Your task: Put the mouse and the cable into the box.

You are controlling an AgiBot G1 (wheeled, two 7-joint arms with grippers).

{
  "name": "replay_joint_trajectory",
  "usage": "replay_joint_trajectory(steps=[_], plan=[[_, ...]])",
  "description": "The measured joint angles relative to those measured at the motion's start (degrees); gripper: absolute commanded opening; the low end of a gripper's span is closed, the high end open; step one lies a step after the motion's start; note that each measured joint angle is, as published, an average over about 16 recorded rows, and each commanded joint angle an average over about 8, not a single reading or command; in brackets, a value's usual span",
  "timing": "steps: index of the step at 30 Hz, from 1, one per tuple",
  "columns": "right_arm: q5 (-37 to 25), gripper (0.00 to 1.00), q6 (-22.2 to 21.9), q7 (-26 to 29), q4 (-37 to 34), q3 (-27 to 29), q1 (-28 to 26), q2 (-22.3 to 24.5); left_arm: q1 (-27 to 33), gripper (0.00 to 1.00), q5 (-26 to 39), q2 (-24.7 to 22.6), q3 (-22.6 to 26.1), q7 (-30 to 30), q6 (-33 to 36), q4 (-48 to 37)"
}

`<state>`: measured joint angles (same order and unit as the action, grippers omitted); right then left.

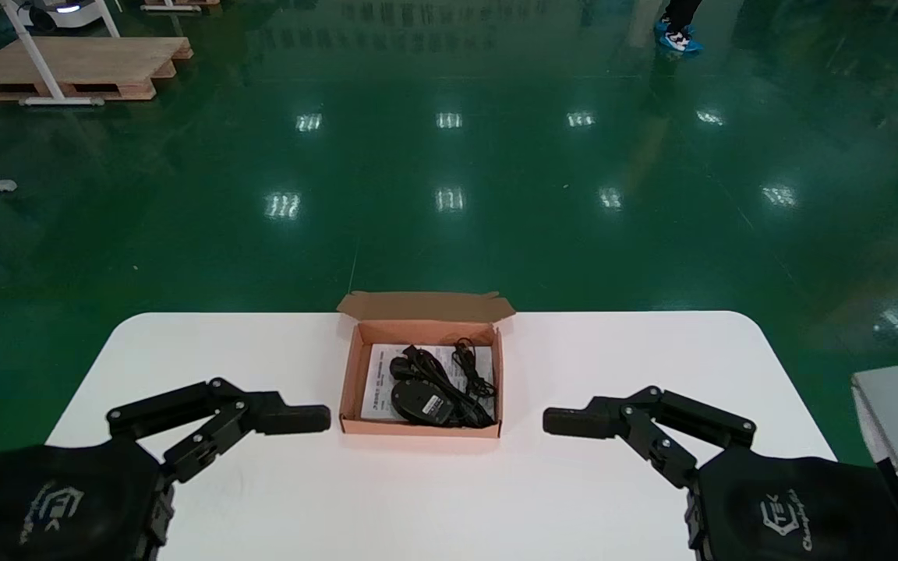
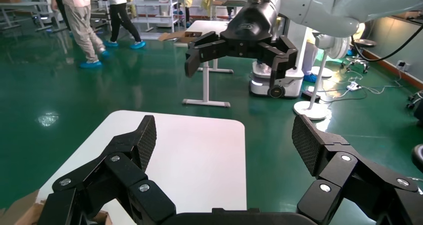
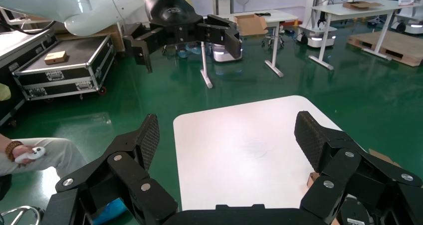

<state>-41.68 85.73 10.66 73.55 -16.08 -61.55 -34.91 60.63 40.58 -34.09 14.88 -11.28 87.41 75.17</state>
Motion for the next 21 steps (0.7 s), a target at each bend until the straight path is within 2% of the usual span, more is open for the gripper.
replay_joint_trajectory(steps=[21], plan=[[-0.08,1.0,-0.07,0.0,-0.05,-0.07,-0.05,-0.06,0.79,1.0,1.08,-0.79,1.0,0.46,-1.49,-1.38]])
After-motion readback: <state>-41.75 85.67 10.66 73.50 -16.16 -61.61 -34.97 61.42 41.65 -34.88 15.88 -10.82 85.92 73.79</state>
